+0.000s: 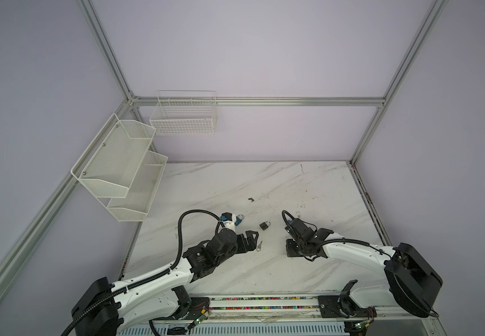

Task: Unlock with the key
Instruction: 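Lift the key with the right gripper while the left gripper moves toward it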

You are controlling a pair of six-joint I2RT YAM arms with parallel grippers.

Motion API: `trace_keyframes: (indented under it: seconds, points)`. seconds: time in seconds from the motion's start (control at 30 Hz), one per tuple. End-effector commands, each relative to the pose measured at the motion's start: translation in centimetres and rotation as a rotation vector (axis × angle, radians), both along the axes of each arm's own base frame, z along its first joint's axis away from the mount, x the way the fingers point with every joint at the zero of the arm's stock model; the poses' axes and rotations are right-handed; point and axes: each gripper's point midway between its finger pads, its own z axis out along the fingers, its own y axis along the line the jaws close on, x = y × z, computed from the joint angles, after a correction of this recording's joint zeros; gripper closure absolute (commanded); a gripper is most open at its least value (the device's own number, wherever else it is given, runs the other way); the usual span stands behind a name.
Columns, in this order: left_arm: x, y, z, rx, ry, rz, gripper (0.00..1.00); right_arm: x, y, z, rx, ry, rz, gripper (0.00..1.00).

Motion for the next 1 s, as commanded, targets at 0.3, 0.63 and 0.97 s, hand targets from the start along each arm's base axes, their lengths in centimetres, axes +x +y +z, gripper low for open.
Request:
trace_keyframes:
  seconds: [0.3, 0.63, 0.97]
  points:
    - [-0.4, 2.3, 7.1, -0.134, -0.132, 0.062, 0.0, 1.7, 6.3, 7.4, 0.166, -0.225, 0.228, 1.0]
    - [-1.4, 5.8, 10.6, -0.108, -0.162, 0.079, 0.0, 1.7, 12.0, 14.9, 0.277, -0.507, 0.471, 1.0]
    - [-0.9, 4.5, 12.3, -0.319, -0.093, 0.035, 0.07, -0.8, 15.6, 20.8, 0.426, -0.762, 0.7, 1.0]
